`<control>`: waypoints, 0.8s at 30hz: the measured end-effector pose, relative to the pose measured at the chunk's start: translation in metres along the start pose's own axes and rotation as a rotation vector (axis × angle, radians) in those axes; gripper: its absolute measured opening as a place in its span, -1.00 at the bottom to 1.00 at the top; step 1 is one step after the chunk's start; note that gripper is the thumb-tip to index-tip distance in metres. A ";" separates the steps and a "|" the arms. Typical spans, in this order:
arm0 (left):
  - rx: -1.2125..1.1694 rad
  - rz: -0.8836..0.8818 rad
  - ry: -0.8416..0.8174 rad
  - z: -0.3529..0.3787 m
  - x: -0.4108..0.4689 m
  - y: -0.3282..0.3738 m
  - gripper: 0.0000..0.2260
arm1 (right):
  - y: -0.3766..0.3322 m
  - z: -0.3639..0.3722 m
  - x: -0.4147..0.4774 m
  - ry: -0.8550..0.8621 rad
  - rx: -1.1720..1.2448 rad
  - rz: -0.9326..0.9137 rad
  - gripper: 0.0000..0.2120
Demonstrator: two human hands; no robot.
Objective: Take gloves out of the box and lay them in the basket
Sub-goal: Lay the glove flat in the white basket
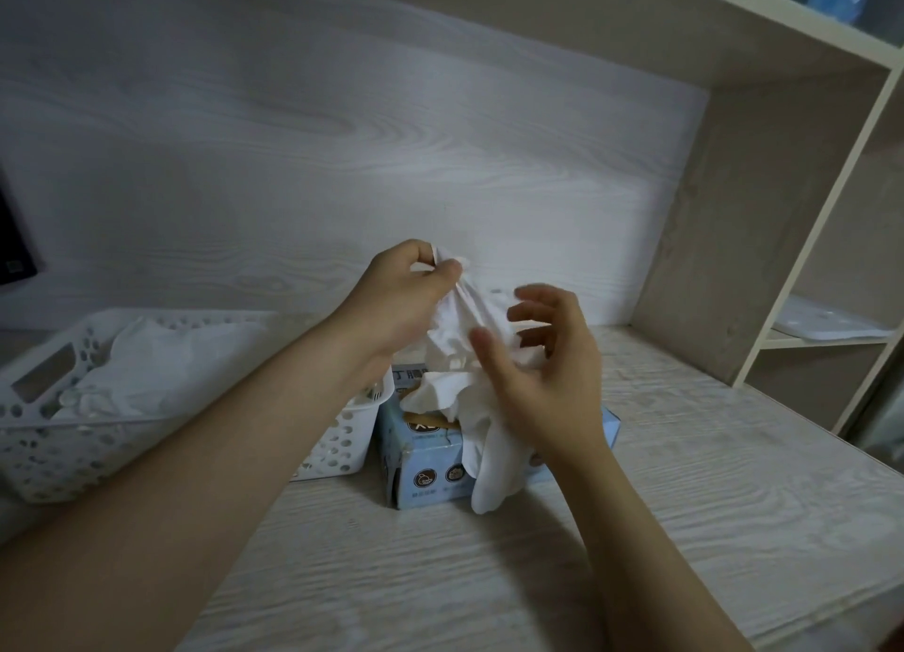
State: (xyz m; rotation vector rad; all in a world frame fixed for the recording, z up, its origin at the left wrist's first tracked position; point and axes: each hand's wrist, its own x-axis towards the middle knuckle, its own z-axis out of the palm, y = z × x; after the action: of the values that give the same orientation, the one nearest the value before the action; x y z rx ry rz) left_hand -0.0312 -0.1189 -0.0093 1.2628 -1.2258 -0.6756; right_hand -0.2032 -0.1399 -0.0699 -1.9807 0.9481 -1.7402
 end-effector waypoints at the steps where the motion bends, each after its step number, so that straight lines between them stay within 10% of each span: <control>1: -0.026 0.023 -0.015 -0.001 -0.001 0.002 -0.82 | -0.001 -0.001 0.000 -0.021 0.058 0.062 -0.61; 9: -0.108 0.042 -0.102 0.002 -0.003 0.006 -0.82 | 0.004 -0.002 0.008 -0.031 0.174 0.106 -0.89; 17: 0.468 0.042 -0.337 0.010 -0.018 -0.005 -0.44 | 0.001 -0.002 0.012 0.145 0.178 0.117 -0.84; 24: 0.821 0.132 -0.343 0.023 -0.020 -0.015 -0.53 | -0.014 0.002 0.027 0.358 -0.078 -0.051 -0.86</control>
State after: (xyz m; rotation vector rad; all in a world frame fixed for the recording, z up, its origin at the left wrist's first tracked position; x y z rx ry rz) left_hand -0.0546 -0.1114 -0.0326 1.7458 -1.9669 -0.2860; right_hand -0.1966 -0.1482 -0.0409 -1.7846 1.0991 -2.1646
